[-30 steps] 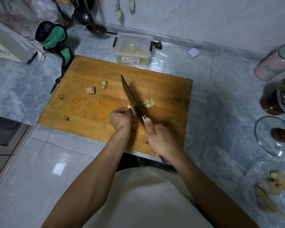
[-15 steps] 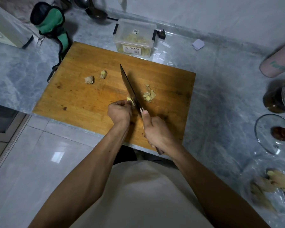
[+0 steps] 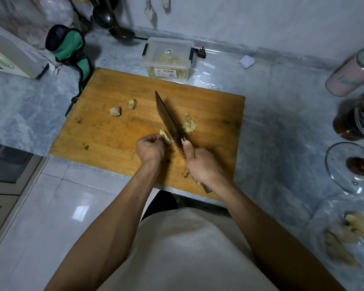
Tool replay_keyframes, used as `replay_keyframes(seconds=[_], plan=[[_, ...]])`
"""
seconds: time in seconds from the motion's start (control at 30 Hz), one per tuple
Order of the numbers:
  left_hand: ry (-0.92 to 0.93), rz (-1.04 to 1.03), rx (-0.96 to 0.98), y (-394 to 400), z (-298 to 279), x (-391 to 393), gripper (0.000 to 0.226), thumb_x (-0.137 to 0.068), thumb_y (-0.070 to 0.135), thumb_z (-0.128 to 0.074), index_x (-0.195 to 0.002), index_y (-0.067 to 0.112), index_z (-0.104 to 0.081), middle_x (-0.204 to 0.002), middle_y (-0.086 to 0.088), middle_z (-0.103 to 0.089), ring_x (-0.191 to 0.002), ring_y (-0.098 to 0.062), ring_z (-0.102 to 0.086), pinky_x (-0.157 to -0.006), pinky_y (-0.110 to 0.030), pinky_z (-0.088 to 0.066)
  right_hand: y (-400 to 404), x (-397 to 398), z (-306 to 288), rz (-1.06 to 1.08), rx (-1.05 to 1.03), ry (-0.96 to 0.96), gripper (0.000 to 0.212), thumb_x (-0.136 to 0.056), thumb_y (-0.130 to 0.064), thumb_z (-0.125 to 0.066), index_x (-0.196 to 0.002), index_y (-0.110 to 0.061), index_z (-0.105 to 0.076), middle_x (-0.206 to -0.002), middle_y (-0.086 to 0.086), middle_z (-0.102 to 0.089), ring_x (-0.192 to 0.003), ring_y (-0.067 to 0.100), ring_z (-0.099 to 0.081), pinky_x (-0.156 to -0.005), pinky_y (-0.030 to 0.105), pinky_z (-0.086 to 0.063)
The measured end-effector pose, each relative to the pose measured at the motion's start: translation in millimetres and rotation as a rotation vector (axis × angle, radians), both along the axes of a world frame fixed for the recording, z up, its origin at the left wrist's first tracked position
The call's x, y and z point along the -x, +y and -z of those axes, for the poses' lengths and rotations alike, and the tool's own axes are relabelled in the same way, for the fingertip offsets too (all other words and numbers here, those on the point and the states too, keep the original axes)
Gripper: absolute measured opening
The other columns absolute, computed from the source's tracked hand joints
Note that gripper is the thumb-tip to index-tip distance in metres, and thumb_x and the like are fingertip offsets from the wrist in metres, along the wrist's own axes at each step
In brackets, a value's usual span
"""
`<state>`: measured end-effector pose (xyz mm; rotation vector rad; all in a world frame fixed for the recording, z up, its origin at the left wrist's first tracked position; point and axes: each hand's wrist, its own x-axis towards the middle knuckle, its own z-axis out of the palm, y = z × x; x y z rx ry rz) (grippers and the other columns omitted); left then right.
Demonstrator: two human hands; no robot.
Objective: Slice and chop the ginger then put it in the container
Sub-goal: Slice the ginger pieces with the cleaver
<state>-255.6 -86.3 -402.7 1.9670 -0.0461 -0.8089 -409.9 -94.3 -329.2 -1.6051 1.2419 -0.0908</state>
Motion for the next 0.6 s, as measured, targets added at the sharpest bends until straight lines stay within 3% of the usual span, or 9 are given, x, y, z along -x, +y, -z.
replay_keyframes(seconds=[0.1, 0.3, 0.4, 0.5, 0.6], plan=[[0.053, -0.023, 0.038, 1.4, -6.8, -0.6, 0.014, -0.088, 0.006, -0.071, -0.074, 0.012, -0.07, -0.084, -0.011, -0.072, -0.083, -0.027, -0.072, -0.081, -0.04, -0.06, -9.1, 9.8, 1.9, 0.042, -0.002, 0.036, 0.072, -0.105, -0.059, -0.02, -0.059, -0.014, -0.05, -0.04, -0.003, -0.048, -0.031, 0.01, -0.048, -0.043, 0.021, -0.039], [0.133, -0.007, 0.093, 8.5, -10.5, -4.8, 0.009, -0.093, 0.006, -0.065, -0.086, 0.008, -0.069, -0.075, -0.006, -0.067, -0.062, -0.013, -0.062, -0.06, -0.024, -0.056, -12.6, 20.5, 2.3, 0.029, 0.027, -0.016, 0.07, -0.104, -0.061, -0.021, -0.065, -0.013, -0.053, -0.048, 0.001, -0.049, -0.037, 0.016, -0.048, -0.045, 0.025, -0.04], [0.098, 0.014, 0.092, 16.1, -13.3, -8.5, 0.012, -0.094, 0.005, -0.063, -0.085, 0.009, -0.07, -0.073, -0.004, -0.067, -0.06, -0.013, -0.062, -0.057, -0.021, -0.056, -5.6, 18.6, 3.5, -0.015, 0.008, -0.032, 0.069, -0.105, -0.059, -0.022, -0.074, -0.009, -0.059, -0.055, 0.006, -0.052, -0.04, 0.017, -0.048, -0.045, 0.025, -0.04], [0.015, 0.059, 0.057, 23.0, -12.6, -18.3, 0.019, -0.094, 0.007, -0.064, -0.078, 0.015, -0.07, -0.079, -0.005, -0.07, -0.063, -0.013, -0.064, -0.067, -0.027, -0.06, -4.2, 19.0, 7.6, -0.033, 0.002, -0.046, 0.069, -0.106, -0.057, -0.023, -0.075, -0.007, -0.059, -0.054, 0.007, -0.051, -0.039, 0.017, -0.046, -0.045, 0.026, -0.039], [-0.108, 0.115, 0.015, 28.7, -13.6, -30.1, 0.013, -0.093, 0.011, -0.066, -0.085, 0.017, -0.074, -0.089, -0.003, -0.073, -0.082, -0.019, -0.069, -0.086, -0.037, -0.059, -7.8, 24.7, 7.8, -0.02, 0.016, -0.044, 0.068, -0.106, -0.057, -0.024, -0.072, -0.008, -0.059, -0.053, 0.007, -0.051, -0.037, 0.015, -0.046, -0.045, 0.025, -0.039]])
